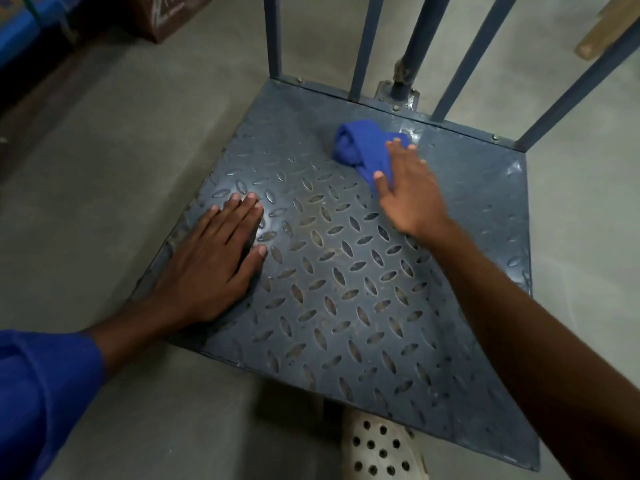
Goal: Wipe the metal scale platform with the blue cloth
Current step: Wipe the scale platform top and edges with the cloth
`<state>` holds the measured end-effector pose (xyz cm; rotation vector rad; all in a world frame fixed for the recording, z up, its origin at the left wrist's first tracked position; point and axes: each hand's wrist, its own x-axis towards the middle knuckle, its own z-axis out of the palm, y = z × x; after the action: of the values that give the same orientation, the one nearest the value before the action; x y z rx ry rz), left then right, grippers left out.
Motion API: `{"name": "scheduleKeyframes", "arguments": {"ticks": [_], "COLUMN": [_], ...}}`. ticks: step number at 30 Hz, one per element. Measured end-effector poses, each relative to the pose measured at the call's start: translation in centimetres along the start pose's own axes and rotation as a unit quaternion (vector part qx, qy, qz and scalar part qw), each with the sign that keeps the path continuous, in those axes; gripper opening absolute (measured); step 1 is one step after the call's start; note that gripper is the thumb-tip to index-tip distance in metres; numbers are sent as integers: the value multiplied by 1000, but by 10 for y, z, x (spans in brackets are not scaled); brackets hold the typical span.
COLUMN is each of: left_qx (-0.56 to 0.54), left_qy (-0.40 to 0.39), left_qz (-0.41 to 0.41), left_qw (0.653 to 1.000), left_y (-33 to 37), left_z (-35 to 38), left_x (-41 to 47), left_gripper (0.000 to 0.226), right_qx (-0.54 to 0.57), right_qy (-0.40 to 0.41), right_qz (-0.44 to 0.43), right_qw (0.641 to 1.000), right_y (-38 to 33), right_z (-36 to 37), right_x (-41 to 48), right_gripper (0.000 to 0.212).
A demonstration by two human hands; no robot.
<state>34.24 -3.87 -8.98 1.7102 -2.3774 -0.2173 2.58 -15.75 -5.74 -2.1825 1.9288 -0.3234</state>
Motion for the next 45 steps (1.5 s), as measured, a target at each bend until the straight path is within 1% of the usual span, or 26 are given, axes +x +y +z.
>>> {"name": "scheduleKeyframes", "arguments": {"ticks": [2,4,6,7,9,11,13,14,16,20,22,24,26,28,29,30,33,34,35,38,39,40,41,43,44,45], "left_qx": [-3,-8,-11,-6,6,13,19,20,19,12,19,30,34,35,36,39,55,61,63,60,59,60,64,69,68,69], "left_qy": [-4,-12,-16,-13,-7,-2,1,2,0,-2,-6,-12,-11,-10,-12,-14,-18,-19,-22,-28,-27,-26,-25,-23,-23,-22], "left_qz": [-1,-5,3,14,33,40,40,39,36,36,43,48,51,53,52,51,52,54,57,58,57,57,58,56,55,55], "left_qw": [1000,1000,1000,1000,999,999,999,999,999,999,999,998,998,998,998,998,997,997,996,996,996,996,996,996,996,996], "left_y": [0,-2,-5,-7,-9,-8,-6,-5,-5,-7,-8,-10,-10,-8,-7,-7,-8,-7,-7,-7,-7,-7,-7,-7,-7,-7], "left_z": [-1,0,0,1,0,-1,-2,-2,-3,-4,-4,-4,-4,-5,-5,-5,-5,-5,-5,-6,-6,-6,-6,-6,-5,-5], "left_x": [0,-2,-5,-8,-13,-15,-14,-13,-13,-14,-18,-22,-21,-18,-17,-18,-21,-22,-22,-24,-23,-23,-23,-22,-22,-22], "left_gripper": [71,73,75,74,70,68,68,69,69,70,70,70,70,69,70,70,70,70,70,70,70,70,70,71,71,71], "right_qx": [-13,-16,-1,8,18,19,4,-6,-14,-27,-10,-3,-9,-22,-25,-19,-11,-10,-7,-13,-21,-21,-12,7,6,5], "right_qy": [-29,-60,-82,-80,-50,-23,-14,-13,-32,-79,-83,-55,-17,1,-4,-15,-59,-67,-75,-70,-60,-54,-52,-78,-100,-116], "right_qz": [-68,-169,-241,-248,-195,-100,-27,-16,-52,-229,-243,-178,-77,-2,-12,-59,-258,-277,-257,-149,-136,-148,-190,-320,-370,-395], "right_qw": [997,984,967,966,979,995,1000,1000,998,970,966,982,997,1000,1000,998,964,959,963,986,989,987,980,944,923,911], "right_y": [-35,-62,-61,-51,-25,-9,-12,-21,-52,-97,-84,-61,-45,-60,-76,-94,-128,-133,-135,-130,-132,-138,-146,-158,-159,-158], "right_z": [7,14,17,15,10,6,5,6,10,27,26,21,14,15,21,27,45,44,40,29,30,33,38,49,52,52], "right_x": [-12,-40,-64,-66,-51,-17,17,27,30,-21,-29,-11,23,42,42,39,32,42,57,95,94,86,72,39,30,32], "right_gripper": [67,67,64,62,63,64,64,64,65,65,65,66,65,65,66,66,64,63,62,63,63,63,62,60,59,58]}}
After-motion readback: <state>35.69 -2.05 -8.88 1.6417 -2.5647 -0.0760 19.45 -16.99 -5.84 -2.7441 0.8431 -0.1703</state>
